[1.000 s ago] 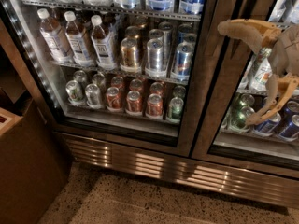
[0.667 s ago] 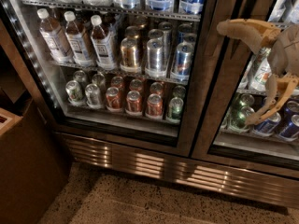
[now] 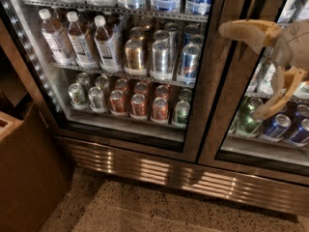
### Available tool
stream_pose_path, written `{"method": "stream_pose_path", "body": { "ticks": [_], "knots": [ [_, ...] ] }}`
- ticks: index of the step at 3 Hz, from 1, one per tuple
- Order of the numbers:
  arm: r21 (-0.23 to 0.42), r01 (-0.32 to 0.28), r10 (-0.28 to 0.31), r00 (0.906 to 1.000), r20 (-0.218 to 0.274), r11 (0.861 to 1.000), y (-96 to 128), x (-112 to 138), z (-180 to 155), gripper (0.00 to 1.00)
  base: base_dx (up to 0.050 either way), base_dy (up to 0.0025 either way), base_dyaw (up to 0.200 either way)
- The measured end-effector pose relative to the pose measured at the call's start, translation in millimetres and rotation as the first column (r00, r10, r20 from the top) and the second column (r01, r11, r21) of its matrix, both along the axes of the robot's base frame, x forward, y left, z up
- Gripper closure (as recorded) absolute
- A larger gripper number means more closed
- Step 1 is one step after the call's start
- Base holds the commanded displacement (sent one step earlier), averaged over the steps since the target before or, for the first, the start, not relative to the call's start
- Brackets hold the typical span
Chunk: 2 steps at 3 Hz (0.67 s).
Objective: Open left fridge door
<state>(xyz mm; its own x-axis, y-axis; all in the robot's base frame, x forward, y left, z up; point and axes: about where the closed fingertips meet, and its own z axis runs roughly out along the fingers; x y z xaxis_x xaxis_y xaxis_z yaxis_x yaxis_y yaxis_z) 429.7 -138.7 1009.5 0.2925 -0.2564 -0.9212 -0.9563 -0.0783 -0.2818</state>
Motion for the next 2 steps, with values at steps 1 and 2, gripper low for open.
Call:
{"method": "stream_pose_path", "body": {
  "ticks": [1, 2],
  "knots": [
    [-0.002, 0.013, -0.013, 0.9980, -0.062, 1.000, -2.9, 7.3, 3.5, 0.00, 0.000, 0.00000, 0.000],
    [-0.002, 0.013, -0.013, 0.9980, -0.062, 1.000, -3.0, 7.3, 3.5, 0.00, 0.000, 0.00000, 0.000]
  ]
}}
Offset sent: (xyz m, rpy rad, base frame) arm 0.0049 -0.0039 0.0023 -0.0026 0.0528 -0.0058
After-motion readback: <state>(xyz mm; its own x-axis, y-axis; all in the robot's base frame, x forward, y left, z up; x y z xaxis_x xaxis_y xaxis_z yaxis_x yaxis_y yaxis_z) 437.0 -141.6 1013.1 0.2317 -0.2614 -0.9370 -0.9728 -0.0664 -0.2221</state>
